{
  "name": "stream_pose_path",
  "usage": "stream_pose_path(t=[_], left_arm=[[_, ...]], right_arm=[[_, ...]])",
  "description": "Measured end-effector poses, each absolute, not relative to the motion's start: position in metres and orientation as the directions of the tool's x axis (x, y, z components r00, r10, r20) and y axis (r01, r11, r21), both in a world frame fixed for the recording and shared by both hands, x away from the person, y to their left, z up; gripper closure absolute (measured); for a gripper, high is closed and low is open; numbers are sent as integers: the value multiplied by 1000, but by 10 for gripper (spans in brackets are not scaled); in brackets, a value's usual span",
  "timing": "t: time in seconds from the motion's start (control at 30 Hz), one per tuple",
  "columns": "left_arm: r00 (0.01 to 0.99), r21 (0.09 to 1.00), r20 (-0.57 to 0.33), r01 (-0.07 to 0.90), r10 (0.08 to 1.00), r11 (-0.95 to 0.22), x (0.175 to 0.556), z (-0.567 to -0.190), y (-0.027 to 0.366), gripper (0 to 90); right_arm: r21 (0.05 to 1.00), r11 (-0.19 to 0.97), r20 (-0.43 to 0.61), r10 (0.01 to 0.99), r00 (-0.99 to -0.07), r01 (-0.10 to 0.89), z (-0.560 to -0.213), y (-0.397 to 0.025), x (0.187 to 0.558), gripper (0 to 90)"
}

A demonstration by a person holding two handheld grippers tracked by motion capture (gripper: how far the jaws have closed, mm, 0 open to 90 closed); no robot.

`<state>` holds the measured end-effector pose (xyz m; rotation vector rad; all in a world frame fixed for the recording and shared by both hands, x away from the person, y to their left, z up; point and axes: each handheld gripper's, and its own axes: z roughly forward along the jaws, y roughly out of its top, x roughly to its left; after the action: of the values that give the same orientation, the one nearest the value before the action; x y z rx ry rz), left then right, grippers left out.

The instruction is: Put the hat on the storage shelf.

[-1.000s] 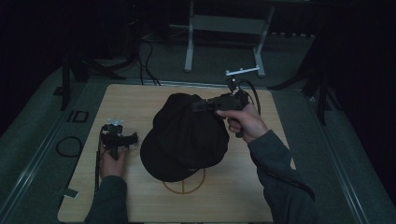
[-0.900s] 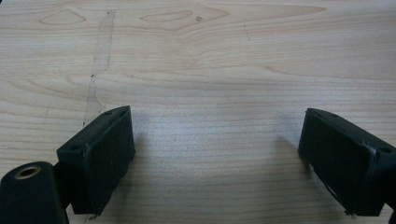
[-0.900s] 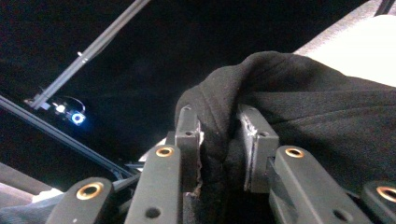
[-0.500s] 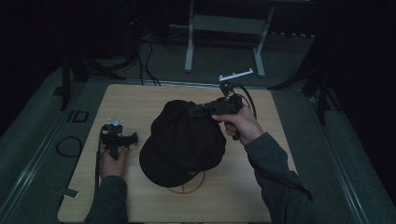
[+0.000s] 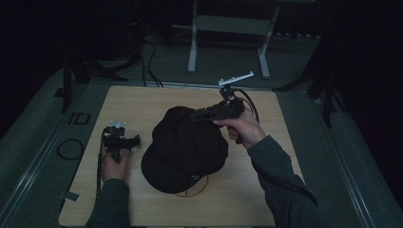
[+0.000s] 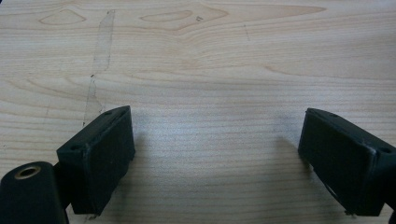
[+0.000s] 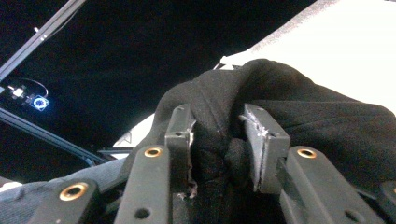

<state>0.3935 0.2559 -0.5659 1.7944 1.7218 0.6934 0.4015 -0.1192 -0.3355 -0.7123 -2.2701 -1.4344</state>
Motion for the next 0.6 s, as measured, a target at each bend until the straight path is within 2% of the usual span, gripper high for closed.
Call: stream_pose_path(t=[0.37,0.6], left_arm=[[46,700,-8,714,999,-27,393,-566,256,103],[42,702,-13,712,999,-21,394,-566,256,103]], right_arm=[[728,401,506,232,-831,556,-333,-116,396,570],[722,390,514,252,-820,572,-337,-123,398,505]])
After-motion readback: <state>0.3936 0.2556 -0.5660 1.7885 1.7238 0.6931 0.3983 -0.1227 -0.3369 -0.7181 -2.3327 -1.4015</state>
